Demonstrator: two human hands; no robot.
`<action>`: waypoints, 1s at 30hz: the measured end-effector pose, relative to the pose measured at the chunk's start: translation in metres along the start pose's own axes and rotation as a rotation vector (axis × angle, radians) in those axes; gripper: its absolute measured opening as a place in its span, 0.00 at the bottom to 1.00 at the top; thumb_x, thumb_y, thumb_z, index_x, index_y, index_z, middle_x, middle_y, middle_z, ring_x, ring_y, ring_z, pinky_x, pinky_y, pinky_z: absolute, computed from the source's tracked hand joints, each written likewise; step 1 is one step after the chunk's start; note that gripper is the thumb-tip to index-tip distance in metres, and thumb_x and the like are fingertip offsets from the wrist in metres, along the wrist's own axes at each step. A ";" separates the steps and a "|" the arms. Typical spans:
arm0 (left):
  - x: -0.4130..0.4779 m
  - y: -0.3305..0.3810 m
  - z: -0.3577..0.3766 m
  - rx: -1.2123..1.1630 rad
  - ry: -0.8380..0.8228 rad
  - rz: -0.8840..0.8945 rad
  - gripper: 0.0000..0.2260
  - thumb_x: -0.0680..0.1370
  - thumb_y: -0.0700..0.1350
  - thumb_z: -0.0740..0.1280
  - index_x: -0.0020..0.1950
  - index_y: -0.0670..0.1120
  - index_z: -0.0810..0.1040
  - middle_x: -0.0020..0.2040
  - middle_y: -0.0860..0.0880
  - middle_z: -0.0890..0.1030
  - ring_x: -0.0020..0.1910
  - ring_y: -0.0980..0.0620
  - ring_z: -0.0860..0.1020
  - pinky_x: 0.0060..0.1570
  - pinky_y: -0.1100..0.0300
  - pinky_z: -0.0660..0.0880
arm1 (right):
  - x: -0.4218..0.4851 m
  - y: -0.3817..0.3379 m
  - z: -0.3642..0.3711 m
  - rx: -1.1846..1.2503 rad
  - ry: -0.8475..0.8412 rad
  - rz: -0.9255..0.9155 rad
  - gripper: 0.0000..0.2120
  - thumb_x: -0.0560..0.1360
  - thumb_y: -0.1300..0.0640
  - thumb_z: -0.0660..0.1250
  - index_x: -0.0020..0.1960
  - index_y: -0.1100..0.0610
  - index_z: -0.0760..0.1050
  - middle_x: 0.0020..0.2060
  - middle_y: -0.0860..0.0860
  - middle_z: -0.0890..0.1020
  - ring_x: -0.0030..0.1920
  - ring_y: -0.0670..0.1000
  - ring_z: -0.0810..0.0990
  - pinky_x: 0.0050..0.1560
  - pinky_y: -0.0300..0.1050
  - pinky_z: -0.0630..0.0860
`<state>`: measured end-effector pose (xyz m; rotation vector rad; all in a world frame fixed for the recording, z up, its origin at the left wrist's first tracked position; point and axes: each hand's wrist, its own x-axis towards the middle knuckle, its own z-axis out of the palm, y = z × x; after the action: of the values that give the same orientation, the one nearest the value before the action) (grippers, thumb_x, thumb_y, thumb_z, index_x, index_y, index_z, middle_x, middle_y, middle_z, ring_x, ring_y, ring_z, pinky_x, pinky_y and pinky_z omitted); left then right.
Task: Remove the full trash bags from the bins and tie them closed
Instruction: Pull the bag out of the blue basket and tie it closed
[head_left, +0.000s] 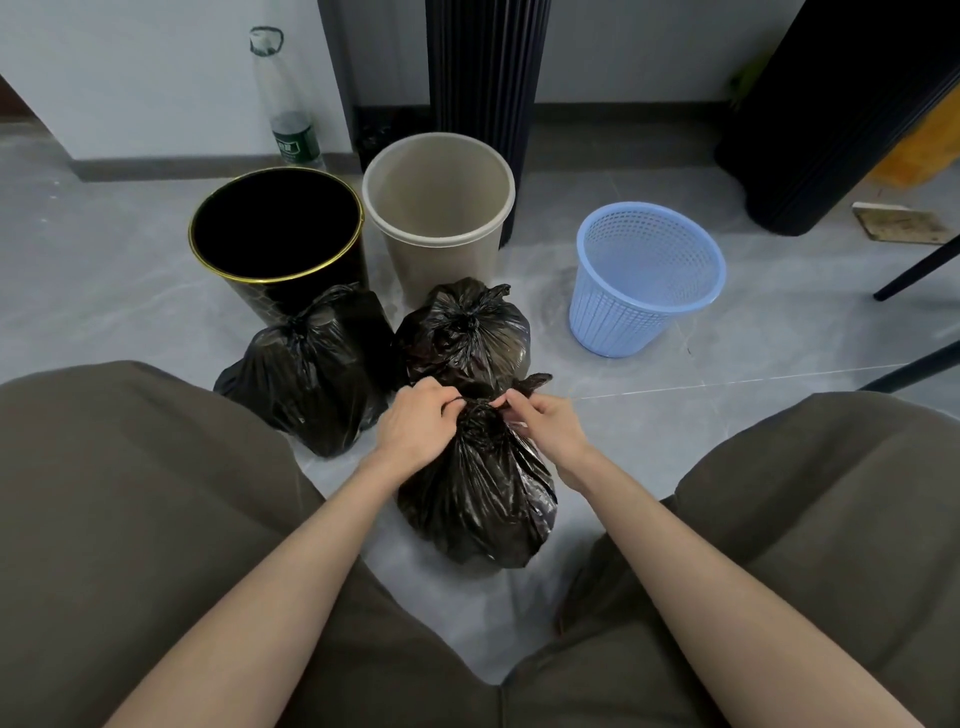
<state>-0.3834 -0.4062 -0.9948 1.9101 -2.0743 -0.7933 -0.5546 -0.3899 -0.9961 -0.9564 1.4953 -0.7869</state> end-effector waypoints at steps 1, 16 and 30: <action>0.001 -0.001 0.000 0.009 0.009 -0.056 0.12 0.80 0.51 0.58 0.54 0.52 0.80 0.54 0.51 0.74 0.57 0.45 0.71 0.55 0.49 0.72 | -0.002 0.000 -0.002 0.035 -0.012 0.044 0.11 0.79 0.53 0.63 0.43 0.54 0.82 0.44 0.54 0.83 0.41 0.43 0.80 0.48 0.39 0.75; 0.006 -0.006 -0.004 -0.759 -0.081 -0.378 0.12 0.81 0.43 0.55 0.50 0.41 0.77 0.47 0.47 0.76 0.49 0.50 0.73 0.52 0.56 0.69 | 0.006 0.012 -0.010 0.602 0.043 0.393 0.17 0.83 0.55 0.51 0.37 0.56 0.66 0.36 0.52 0.83 0.46 0.51 0.79 0.56 0.44 0.74; 0.004 -0.002 0.021 -1.593 0.085 -0.796 0.14 0.81 0.37 0.47 0.36 0.46 0.59 0.21 0.50 0.59 0.16 0.57 0.59 0.34 0.59 0.68 | 0.001 0.027 -0.013 0.746 0.295 0.583 0.18 0.82 0.60 0.48 0.34 0.57 0.59 0.13 0.50 0.60 0.18 0.48 0.65 0.19 0.37 0.74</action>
<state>-0.3930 -0.4044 -1.0142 1.4552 -0.0643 -1.6599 -0.5716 -0.3793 -1.0189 0.1580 1.4406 -0.9585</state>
